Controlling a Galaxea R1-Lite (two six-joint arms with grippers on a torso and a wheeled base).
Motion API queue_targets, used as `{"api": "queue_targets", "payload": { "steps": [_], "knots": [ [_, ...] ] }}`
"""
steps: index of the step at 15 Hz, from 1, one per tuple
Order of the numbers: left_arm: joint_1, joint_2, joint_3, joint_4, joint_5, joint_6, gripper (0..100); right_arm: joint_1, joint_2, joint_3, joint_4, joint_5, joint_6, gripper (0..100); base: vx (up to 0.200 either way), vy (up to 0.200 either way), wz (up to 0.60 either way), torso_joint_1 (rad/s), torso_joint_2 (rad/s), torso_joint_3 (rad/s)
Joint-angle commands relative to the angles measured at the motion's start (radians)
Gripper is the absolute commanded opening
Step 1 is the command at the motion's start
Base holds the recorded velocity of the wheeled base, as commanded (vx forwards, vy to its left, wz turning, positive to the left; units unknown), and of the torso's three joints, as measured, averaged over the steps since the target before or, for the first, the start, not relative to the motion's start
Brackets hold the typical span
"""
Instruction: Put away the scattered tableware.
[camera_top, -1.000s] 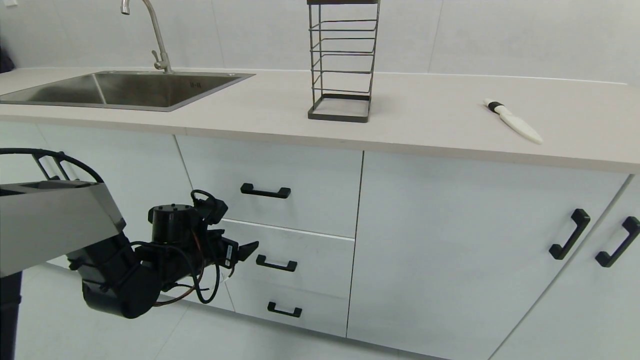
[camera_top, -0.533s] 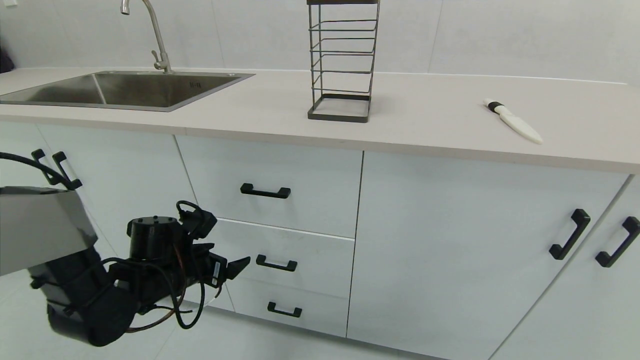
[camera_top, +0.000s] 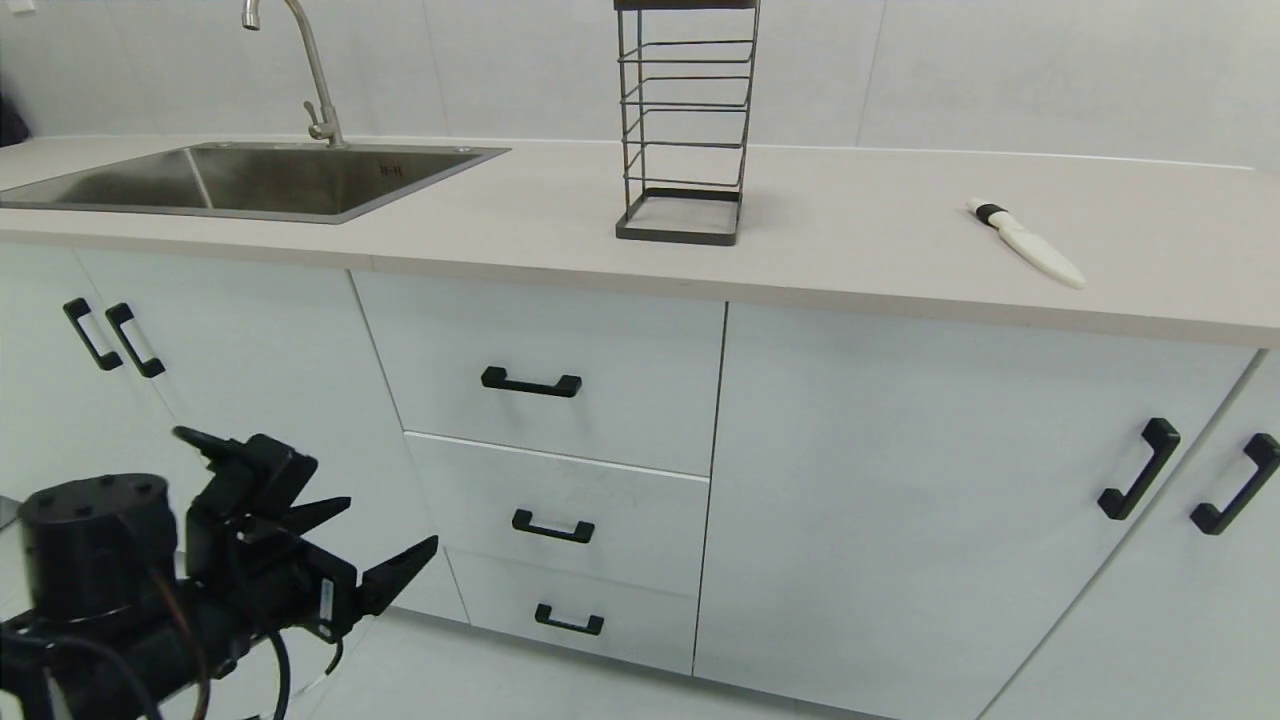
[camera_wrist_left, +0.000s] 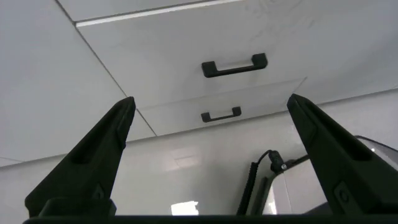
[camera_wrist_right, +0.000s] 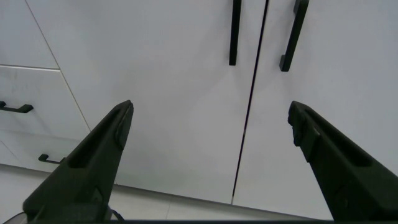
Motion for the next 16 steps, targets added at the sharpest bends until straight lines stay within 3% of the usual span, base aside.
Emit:
{"api": "queue_targets", "payload": {
  "steps": [1, 7, 10, 11, 14, 16],
  "knots": [
    [0.007, -0.261, 0.103, 0.015, 0.001, -0.005, 100, -0.001, 0.001, 0.0, 0.0, 0.0, 0.0, 100, 0.0, 0.0, 0.0, 0.0, 0.0, 0.0],
    [0.093, -0.639, 0.089, 0.145, 0.001, -0.006, 100, 0.001, 0.001, 0.0, 0.0, 0.0, 0.0, 100, 0.0, 0.0, 0.0, 0.0, 0.0, 0.0],
    [0.148, -0.79, 0.103, 0.173, 0.001, -0.029, 100, 0.001, 0.001, 0.0, 0.0, 0.0, 0.0, 100, 0.0, 0.0, 0.0, 0.0, 0.0, 0.0],
    [0.149, -0.837, 0.103, 0.22, 0.001, -0.029, 100, 0.001, 0.001, 0.0, 0.0, 0.0, 0.0, 100, 0.0, 0.0, 0.0, 0.0, 0.0, 0.0],
    [0.151, -1.109, 0.06, 0.526, 0.003, -0.029, 100, 0.001, 0.001, 0.0, 0.0, 0.0, 0.0, 100, 0.0, 0.0, 0.0, 0.0, 0.0, 0.0],
    [0.156, -1.219, 0.048, 0.667, 0.003, -0.029, 100, 0.001, 0.001, 0.0, 0.0, 0.0, 0.0, 100, 0.0, 0.0, 0.0, 0.0, 0.0, 0.0]
  ]
}}
